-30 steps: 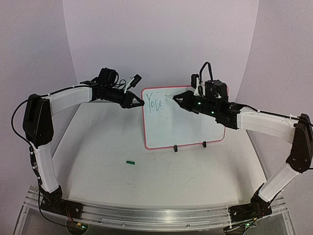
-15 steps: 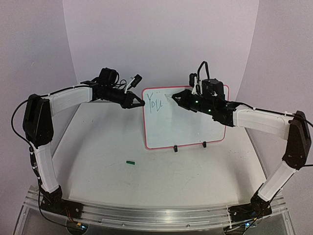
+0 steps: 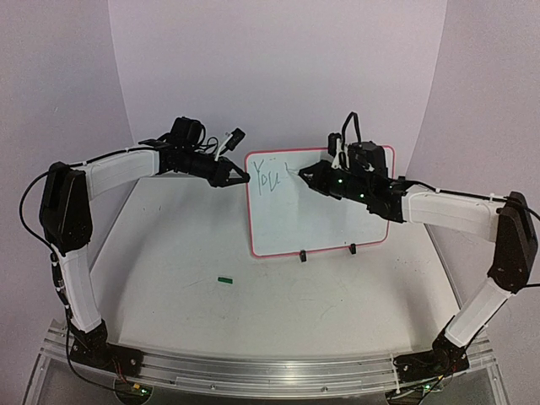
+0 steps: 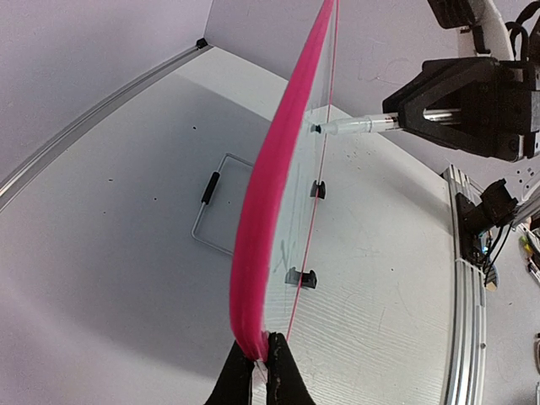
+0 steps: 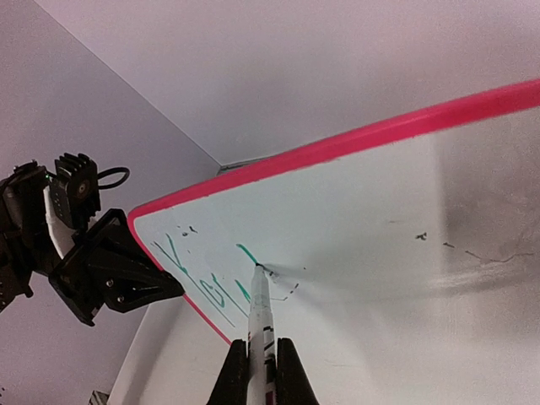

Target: Write a sentence on the whiteboard

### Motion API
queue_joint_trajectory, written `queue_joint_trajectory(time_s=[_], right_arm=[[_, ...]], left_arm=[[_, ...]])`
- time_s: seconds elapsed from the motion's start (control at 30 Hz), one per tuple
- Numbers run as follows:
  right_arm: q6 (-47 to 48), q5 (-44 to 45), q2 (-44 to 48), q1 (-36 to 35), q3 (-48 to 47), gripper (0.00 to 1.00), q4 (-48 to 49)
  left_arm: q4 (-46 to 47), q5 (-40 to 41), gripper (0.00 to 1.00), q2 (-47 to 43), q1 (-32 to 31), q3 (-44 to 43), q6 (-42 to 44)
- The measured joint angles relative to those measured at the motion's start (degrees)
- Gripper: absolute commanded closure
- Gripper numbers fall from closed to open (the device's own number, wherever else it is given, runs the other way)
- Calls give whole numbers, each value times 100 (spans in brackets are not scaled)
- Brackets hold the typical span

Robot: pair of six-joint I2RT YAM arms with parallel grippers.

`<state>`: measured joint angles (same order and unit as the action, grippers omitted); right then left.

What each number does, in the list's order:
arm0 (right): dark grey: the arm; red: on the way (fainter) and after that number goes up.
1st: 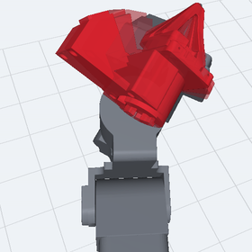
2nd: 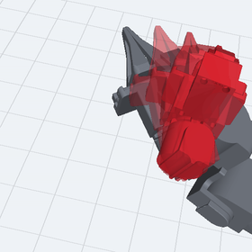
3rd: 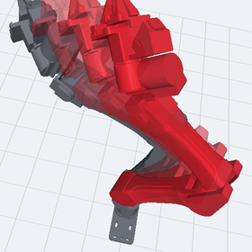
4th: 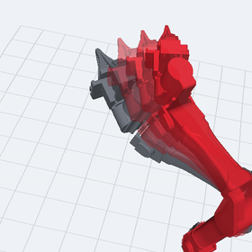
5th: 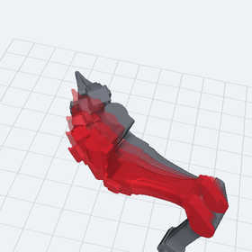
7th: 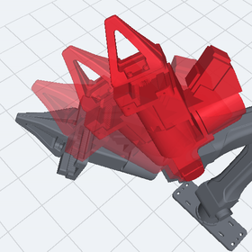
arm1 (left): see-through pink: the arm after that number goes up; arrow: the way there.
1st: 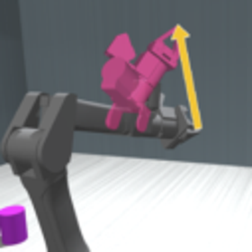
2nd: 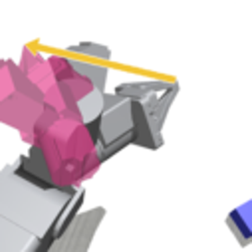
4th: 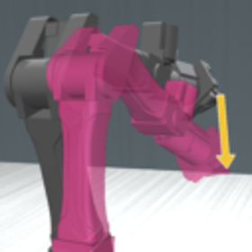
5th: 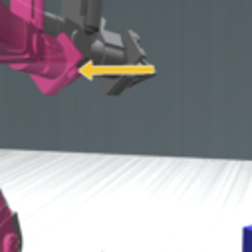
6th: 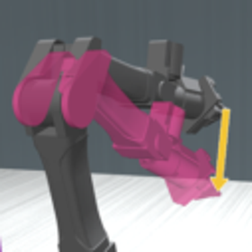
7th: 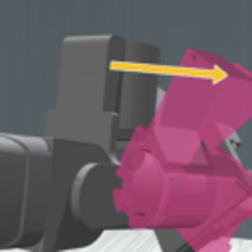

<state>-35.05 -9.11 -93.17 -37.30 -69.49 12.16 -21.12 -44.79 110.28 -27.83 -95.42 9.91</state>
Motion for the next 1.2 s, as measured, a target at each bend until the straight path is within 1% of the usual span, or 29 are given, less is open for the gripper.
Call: queue_joint_trajectory(time_s=[0.37, 0.5, 0.73, 0.97, 1.2], right_arm=[[58, -352, 35, 29, 102, 100, 47], [79, -370, 271, 42, 199, 100, 63], [79, -158, 702, 95, 288, 100, 63], [77, -118, 676, 162, 288, 100, 4], [77, -146, 435, 164, 285, 100, -5]], left_arm=[[-9, -3, 100, 0, -4, 0, 35], [-37, -2, 100, -5, -4, 0, 46], [-44, -3, 100, -9, -13, 0, 59], [-46, -1, 100, -11, -13, 0, 61], [-46, -1, 100, -11, -13, 0, 63]])
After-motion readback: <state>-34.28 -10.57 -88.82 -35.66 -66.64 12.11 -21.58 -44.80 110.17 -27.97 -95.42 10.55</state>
